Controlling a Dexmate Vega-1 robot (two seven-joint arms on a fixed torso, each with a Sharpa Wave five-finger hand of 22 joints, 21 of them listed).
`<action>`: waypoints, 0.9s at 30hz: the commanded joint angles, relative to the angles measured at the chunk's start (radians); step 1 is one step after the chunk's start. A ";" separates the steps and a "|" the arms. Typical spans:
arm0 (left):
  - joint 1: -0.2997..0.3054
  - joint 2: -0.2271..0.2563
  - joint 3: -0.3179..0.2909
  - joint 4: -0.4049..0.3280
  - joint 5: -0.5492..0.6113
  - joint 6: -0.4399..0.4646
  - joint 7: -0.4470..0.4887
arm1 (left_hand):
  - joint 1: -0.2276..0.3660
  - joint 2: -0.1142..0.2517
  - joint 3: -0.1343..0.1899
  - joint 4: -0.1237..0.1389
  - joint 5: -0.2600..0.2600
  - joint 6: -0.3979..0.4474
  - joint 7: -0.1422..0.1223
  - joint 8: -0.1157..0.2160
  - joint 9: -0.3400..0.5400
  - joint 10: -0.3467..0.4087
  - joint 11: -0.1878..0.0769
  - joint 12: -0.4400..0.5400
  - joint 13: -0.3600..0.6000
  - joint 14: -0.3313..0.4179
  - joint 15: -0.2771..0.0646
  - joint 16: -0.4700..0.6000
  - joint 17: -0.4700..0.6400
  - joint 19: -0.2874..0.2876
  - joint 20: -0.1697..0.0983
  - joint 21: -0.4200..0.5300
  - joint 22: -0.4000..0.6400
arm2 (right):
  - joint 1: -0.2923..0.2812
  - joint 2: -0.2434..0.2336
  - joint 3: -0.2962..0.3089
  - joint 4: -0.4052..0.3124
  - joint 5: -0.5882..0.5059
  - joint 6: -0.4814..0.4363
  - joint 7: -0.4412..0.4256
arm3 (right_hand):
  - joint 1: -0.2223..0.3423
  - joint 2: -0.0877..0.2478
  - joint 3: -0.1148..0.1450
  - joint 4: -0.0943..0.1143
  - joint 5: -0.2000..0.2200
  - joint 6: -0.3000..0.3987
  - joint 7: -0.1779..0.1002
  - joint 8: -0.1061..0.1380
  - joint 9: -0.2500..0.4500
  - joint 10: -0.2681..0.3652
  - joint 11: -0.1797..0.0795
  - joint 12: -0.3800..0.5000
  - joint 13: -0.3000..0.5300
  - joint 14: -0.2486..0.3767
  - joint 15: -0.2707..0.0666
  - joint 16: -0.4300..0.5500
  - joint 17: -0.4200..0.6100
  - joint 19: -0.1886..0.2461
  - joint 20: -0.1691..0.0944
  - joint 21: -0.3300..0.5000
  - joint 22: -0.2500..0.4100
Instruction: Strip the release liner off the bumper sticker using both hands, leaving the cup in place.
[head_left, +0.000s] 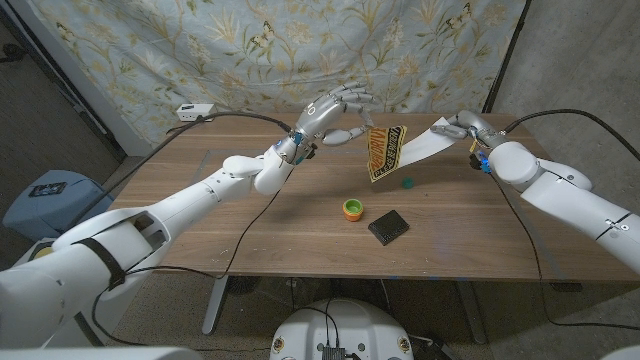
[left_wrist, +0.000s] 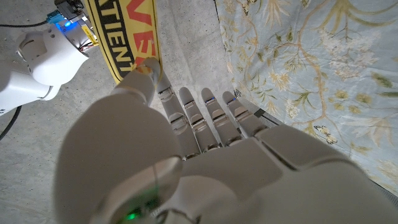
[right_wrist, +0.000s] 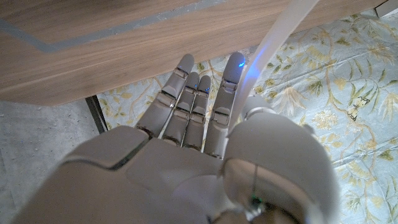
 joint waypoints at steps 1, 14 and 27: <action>0.054 0.011 -0.057 -0.020 -0.039 0.003 -0.025 | -0.008 -0.003 0.009 0.000 -0.002 0.011 -0.002 0.099 0.019 0.007 -0.002 -0.003 0.001 -0.014 -0.020 0.000 0.004 -0.003 0.002 -0.004 0.001 | 0.008 0.004 -0.009 0.005 -0.009 0.000 0.001 | 0.011 -0.003 -0.005 0.001 0.008 0.000 0.000 0.009 -0.001 0.007 -0.002 -0.005 0.003 0.009 -0.028 -0.004 0.003 0.009 -0.002 -0.005 0.004; 0.073 0.012 -0.083 -0.023 -0.058 -0.009 -0.041 | -0.009 -0.004 0.011 -0.001 -0.002 0.011 -0.003 0.101 0.018 0.009 -0.002 -0.004 0.002 -0.013 -0.020 -0.001 0.003 -0.003 0.003 -0.004 0.001 | 0.017 0.008 -0.013 0.010 -0.019 -0.016 -0.005 | 0.012 -0.002 -0.007 0.002 0.008 -0.002 0.000 0.012 -0.002 0.007 -0.004 -0.007 0.004 0.011 -0.029 -0.005 0.005 0.008 -0.003 -0.005 0.004; 0.114 0.022 -0.122 -0.038 -0.114 -0.027 -0.076 | -0.008 -0.004 0.011 -0.002 -0.004 0.012 -0.005 0.103 0.018 0.009 -0.002 -0.005 0.003 -0.014 -0.019 0.000 0.004 -0.005 0.003 -0.004 0.001 | 0.023 0.008 -0.018 0.009 -0.030 -0.025 -0.008 | 0.014 -0.001 -0.008 0.002 0.008 -0.002 0.001 0.015 -0.004 0.009 -0.003 -0.009 0.006 0.012 -0.029 -0.008 0.006 0.009 -0.003 -0.006 0.004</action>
